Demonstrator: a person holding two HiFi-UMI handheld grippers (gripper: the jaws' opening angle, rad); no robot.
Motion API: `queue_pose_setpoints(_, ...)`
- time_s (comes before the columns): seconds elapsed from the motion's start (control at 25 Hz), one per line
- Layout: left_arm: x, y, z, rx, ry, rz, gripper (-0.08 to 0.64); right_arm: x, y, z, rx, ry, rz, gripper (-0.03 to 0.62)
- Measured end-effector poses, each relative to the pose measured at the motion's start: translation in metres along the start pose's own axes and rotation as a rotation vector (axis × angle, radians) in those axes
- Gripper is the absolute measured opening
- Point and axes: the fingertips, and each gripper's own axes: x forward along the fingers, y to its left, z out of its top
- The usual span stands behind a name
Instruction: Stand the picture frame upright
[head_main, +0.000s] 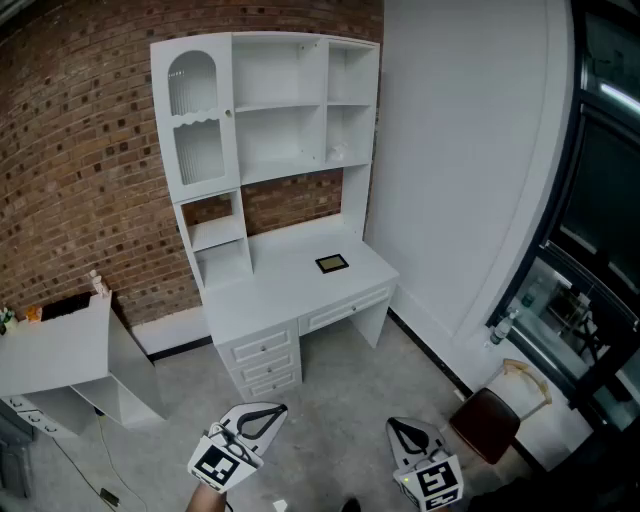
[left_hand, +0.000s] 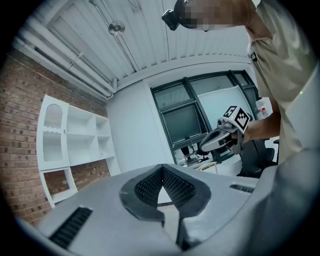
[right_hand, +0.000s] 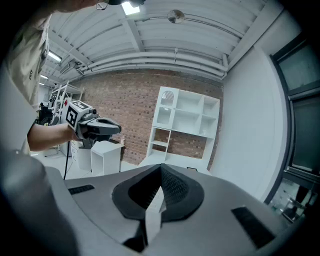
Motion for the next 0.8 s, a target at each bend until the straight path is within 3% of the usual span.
queue_pose_setpoints(0.8,0.067,0.001,-0.008,-0.01,0.05,0.027,0.006,0.024,-0.061,-0.01,0.034,-0.024,0.073,0.003)
